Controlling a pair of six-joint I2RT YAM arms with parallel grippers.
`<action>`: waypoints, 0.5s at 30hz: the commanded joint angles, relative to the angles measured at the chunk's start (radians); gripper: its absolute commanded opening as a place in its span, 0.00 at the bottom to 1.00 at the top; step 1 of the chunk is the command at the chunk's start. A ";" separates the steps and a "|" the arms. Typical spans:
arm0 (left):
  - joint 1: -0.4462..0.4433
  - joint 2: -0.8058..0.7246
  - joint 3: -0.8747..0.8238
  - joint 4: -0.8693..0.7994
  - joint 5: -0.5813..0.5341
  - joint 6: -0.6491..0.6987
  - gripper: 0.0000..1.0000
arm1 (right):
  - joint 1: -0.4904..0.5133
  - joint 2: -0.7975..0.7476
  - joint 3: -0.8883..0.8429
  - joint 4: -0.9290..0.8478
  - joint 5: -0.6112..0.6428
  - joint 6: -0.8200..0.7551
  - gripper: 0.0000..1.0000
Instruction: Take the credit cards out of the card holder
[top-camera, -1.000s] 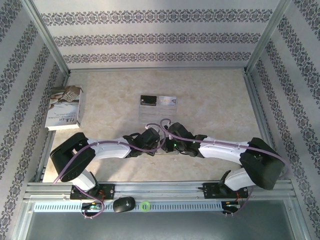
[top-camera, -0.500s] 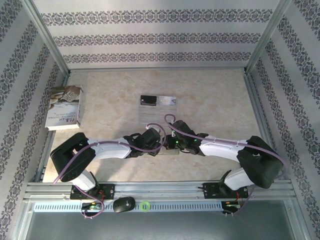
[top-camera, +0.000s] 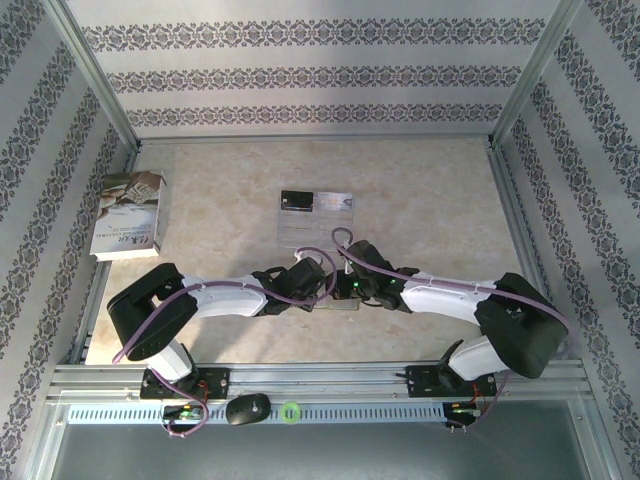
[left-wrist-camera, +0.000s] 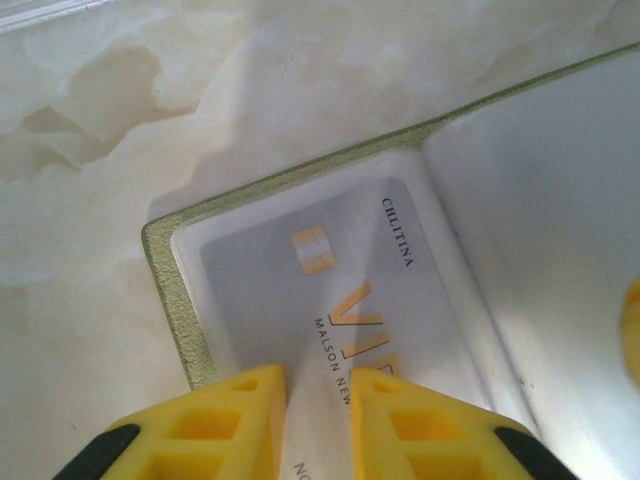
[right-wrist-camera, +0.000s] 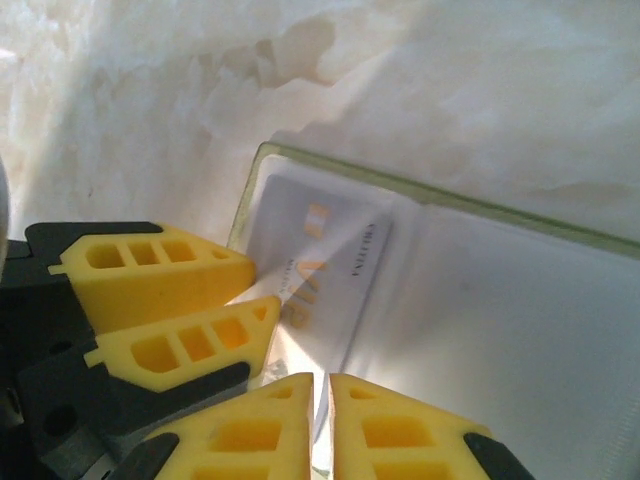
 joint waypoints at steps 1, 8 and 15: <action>-0.017 0.037 -0.049 -0.103 0.052 -0.009 0.21 | 0.008 0.028 0.022 0.039 -0.037 0.023 0.12; -0.014 0.031 -0.058 -0.085 0.065 -0.020 0.16 | 0.008 0.069 0.024 0.046 -0.036 0.048 0.10; -0.012 0.015 -0.063 -0.084 0.068 -0.023 0.17 | -0.010 0.132 0.024 0.130 -0.079 0.099 0.11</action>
